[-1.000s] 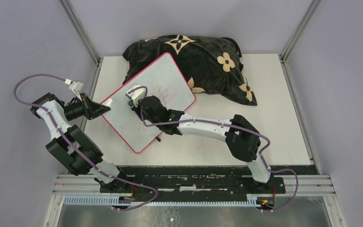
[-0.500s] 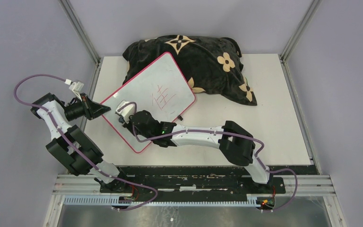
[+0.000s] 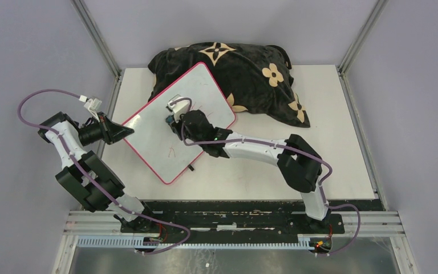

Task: Erase the whiteboard

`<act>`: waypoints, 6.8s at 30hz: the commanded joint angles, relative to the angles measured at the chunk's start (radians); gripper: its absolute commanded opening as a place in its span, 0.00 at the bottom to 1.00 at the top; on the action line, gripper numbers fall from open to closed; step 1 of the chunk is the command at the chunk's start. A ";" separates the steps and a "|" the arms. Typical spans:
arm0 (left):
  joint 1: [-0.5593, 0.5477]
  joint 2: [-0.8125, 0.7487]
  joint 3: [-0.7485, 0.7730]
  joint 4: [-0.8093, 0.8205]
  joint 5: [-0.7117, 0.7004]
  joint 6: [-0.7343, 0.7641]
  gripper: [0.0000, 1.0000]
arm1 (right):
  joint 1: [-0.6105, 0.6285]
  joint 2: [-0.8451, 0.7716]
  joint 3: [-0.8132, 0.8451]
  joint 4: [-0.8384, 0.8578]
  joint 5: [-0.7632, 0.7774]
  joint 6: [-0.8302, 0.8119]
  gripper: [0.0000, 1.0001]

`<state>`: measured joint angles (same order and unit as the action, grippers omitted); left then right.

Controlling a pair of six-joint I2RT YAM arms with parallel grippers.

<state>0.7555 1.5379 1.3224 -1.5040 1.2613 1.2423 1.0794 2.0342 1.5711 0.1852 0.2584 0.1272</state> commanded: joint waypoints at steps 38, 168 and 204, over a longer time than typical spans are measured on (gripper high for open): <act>-0.003 -0.031 -0.009 0.043 -0.141 0.153 0.03 | 0.207 0.019 -0.168 0.145 0.187 0.020 0.00; -0.024 -0.004 0.120 0.041 -0.206 0.061 0.03 | -0.344 -0.032 -0.215 0.118 -0.058 0.115 0.00; -0.028 -0.012 0.097 0.042 -0.201 0.072 0.03 | 0.026 -0.046 -0.209 0.217 -0.130 0.160 0.01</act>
<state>0.7403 1.5444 1.4075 -1.5707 1.1389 1.2270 1.0149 1.9789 1.2945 0.3878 0.3405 0.2455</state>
